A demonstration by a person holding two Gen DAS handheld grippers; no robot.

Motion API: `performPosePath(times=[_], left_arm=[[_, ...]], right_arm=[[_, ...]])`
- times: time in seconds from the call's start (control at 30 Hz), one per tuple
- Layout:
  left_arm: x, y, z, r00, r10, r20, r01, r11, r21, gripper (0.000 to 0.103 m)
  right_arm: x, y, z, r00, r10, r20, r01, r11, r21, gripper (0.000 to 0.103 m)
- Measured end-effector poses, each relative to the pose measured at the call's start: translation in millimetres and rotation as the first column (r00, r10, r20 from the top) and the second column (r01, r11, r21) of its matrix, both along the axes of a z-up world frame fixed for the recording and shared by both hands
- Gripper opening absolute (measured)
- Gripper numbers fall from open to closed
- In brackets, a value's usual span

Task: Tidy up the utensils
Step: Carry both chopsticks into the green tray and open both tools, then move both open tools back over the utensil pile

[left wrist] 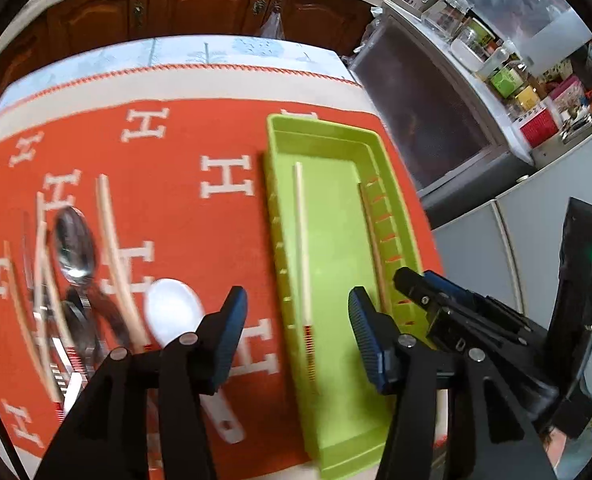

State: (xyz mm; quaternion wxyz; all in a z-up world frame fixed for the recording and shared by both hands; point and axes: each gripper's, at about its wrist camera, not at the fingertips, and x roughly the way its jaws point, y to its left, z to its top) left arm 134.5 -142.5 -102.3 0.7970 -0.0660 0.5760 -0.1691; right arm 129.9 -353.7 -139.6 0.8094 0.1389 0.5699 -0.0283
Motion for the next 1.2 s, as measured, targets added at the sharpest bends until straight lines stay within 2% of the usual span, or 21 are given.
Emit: performPosePath(times=[0.07,0.27,0.63,0.73,0.8,0.87,1.0,1.2], left_arm=[[-2,6,3,1.0,0.002,0.019,-0.003,0.999,0.045,0.051],[-11,40,15,0.997,0.024,0.074,-0.034,0.991,0.127,0.051],[-33,119,32,0.981,0.134,0.143,-0.16,0.969,0.189,0.051],[-39,143,31,0.974,0.17,0.152,-0.199,0.959,0.203,0.053],[-42,157,28,0.969,0.196,0.147,-0.224,0.953,0.206,0.055],[-45,170,25,0.967,0.213,0.141,-0.24,0.947,0.214,0.057],[-51,189,18,0.967,0.221,0.13,-0.247,0.941,0.232,0.057],[-56,209,11,0.967,0.229,0.111,-0.249,0.941,0.229,0.057]], right_arm=[[-1,0,-5,1.0,-0.008,0.001,0.008,1.0,0.007,0.019],[-3,6,-7,1.0,-0.004,0.012,0.003,1.0,0.013,0.011],[-7,47,-6,0.996,0.084,0.018,-0.083,0.996,-0.029,0.01],[-5,52,-5,0.997,0.072,-0.001,-0.072,0.997,-0.042,0.01],[-6,49,-3,0.999,0.048,-0.012,-0.048,0.999,-0.018,0.011],[-7,42,1,1.0,0.011,-0.022,-0.011,1.0,0.006,0.019],[-18,36,22,0.999,-0.028,0.023,0.027,0.999,0.03,0.026],[-32,70,58,0.996,0.051,0.079,-0.057,0.995,0.077,0.027]])
